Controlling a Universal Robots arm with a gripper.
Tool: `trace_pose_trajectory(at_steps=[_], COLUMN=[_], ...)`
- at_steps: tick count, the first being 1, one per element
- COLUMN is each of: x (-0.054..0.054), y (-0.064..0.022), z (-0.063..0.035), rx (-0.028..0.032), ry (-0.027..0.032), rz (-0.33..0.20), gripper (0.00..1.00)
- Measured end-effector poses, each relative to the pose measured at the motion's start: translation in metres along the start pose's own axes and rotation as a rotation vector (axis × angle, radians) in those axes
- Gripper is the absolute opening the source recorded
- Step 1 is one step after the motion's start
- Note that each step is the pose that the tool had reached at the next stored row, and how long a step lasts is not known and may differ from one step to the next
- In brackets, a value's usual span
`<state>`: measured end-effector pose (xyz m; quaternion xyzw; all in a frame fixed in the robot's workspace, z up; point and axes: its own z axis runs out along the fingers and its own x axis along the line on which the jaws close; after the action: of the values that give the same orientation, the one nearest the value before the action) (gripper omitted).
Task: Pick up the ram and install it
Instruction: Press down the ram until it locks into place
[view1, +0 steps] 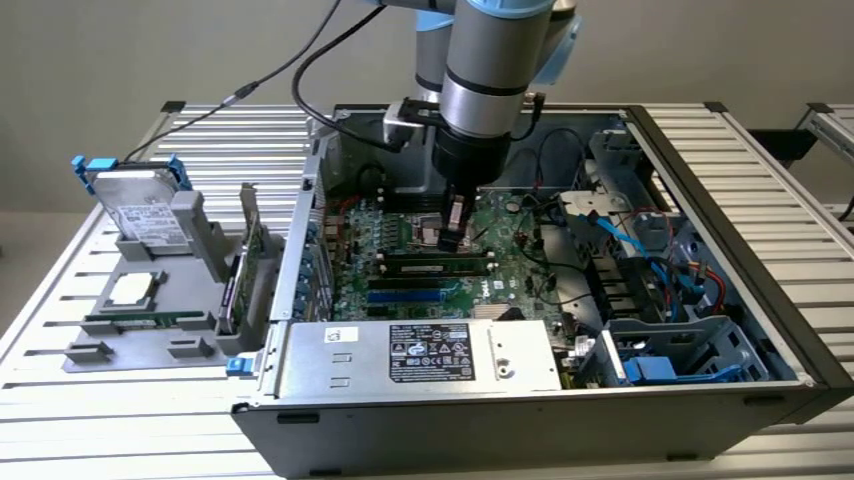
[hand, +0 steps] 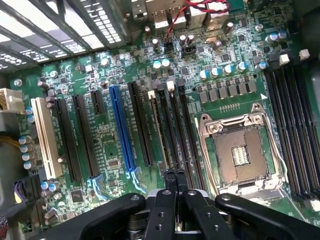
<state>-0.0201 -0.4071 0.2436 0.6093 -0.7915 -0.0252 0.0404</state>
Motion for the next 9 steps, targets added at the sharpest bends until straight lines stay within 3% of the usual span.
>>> trace_pose_trajectory(at_steps=[9], x=[0.0000], y=[0.0000], z=[-0.0003], rx=[-0.0045], ry=[-0.0119], rz=[0.136], gripper=[0.10])
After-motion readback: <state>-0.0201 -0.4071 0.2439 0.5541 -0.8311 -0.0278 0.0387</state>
